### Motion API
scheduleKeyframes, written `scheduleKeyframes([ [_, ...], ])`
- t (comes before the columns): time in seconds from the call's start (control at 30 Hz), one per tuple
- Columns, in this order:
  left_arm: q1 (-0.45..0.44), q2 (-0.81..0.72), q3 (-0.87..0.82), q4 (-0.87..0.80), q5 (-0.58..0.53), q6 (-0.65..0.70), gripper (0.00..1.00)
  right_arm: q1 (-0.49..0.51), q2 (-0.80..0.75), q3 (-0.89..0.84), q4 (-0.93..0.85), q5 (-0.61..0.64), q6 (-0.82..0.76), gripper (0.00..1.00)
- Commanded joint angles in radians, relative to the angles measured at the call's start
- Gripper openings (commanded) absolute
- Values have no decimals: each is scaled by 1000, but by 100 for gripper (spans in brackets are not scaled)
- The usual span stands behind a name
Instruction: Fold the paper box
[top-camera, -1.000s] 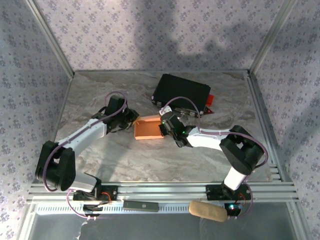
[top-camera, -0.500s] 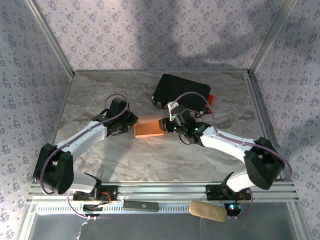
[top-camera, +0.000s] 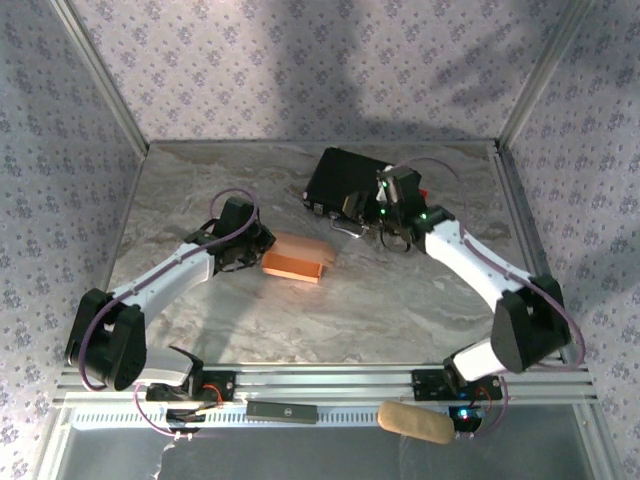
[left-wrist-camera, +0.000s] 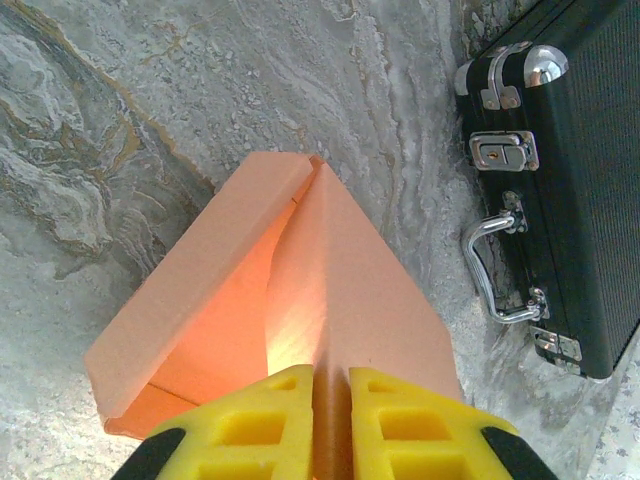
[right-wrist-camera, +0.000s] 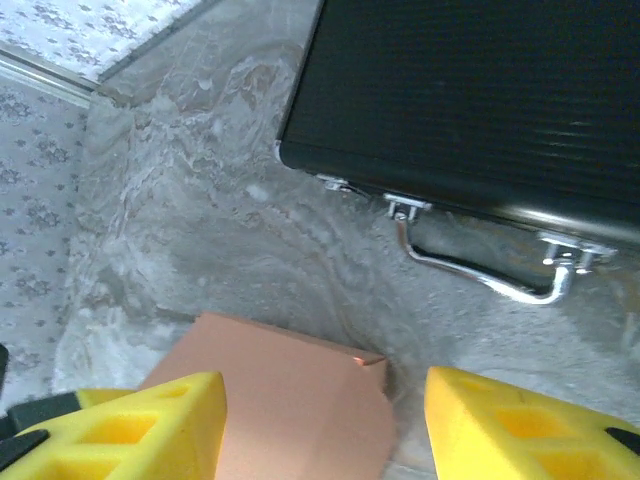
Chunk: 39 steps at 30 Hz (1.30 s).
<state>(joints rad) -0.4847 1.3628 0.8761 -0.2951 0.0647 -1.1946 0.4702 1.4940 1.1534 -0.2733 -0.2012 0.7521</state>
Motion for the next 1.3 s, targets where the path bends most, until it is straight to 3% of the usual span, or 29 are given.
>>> scheduleKeyframes([
  [0.0,-6,-31,-5,-20,-19,-3,12,8,99,80,-192,-135,141,54],
  [0.2,3,-50,21,-25,-10,-38,12,80,153,99,-230,-85,170,55],
  [0.4,22,-41,51,-60,4,-48,17,80,179,97,-267,-53,128,55],
  [1.0,31,-15,61,-39,31,-78,17,107,285,103,-84,-272,346,56],
  [1.27,31,-44,76,-34,44,-94,7,116,277,83,-19,-319,433,54],
])
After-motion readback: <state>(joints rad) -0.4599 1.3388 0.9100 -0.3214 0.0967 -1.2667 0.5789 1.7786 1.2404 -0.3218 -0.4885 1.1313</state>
